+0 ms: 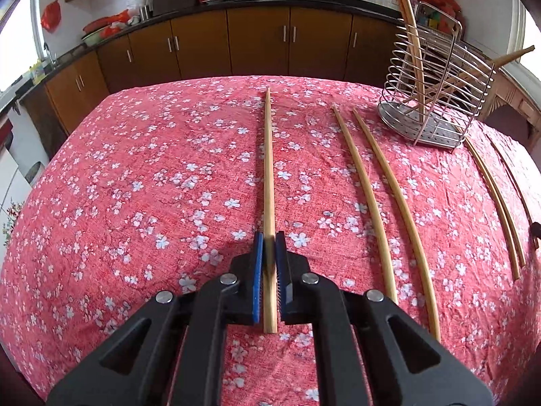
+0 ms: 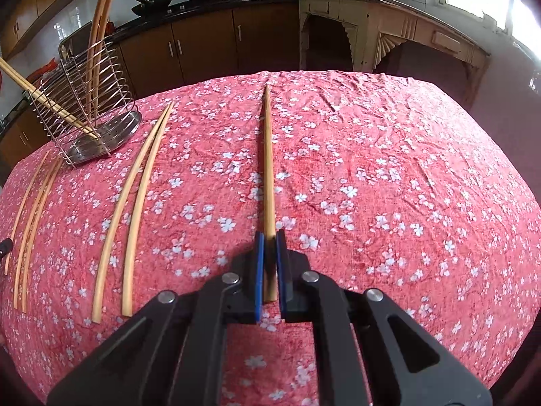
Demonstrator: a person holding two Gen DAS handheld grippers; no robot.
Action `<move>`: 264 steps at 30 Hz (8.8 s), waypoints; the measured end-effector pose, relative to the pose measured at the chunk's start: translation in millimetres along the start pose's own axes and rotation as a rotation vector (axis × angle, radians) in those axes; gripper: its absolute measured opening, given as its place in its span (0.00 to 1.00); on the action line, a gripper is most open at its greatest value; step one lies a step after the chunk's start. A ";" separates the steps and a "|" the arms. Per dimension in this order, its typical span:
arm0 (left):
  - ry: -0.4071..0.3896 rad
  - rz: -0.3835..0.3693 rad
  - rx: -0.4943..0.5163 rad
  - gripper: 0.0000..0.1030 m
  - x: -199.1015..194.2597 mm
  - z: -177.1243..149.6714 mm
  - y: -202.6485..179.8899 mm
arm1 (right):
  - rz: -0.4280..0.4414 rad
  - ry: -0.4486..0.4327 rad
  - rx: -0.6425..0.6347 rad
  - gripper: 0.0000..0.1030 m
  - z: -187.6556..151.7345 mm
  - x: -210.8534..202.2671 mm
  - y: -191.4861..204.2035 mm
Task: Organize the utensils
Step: 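Grasp a wooden chopstick with the left tool while the right tool grasps another, then lift both held chopsticks upright and carry them above the wire holder, then open the left tool while the right tool opens, dropping chopsticks into the holder, then move both open tools back down to the chopsticks on the cloth, then grasp a chopstick with the right tool while the left tool grasps another, then lift both held chopsticks upright and carry them above the wire holder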
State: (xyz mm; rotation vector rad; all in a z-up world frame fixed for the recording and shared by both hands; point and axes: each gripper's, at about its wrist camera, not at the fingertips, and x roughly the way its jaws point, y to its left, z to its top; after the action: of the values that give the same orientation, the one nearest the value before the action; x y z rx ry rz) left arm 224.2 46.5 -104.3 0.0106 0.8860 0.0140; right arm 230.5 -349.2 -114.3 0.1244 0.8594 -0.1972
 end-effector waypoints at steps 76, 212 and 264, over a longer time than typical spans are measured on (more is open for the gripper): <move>-0.316 -0.147 -0.040 0.06 -121.7 15.4 16.9 | 0.140 -0.480 0.132 0.08 19.3 -149.9 -43.1; -0.010 -0.067 -0.010 0.13 17.7 18.6 0.7 | 0.059 -0.015 0.012 0.08 13.3 4.4 11.9; -0.361 -0.185 -0.094 0.06 -117.3 42.1 24.9 | 0.144 -0.498 0.083 0.07 36.7 -144.5 -8.3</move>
State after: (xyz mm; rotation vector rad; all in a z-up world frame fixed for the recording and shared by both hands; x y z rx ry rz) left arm 182.5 69.3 13.5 -0.1525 0.5220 -0.1158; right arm 163.8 -346.5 19.2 0.2042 0.3442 -0.1207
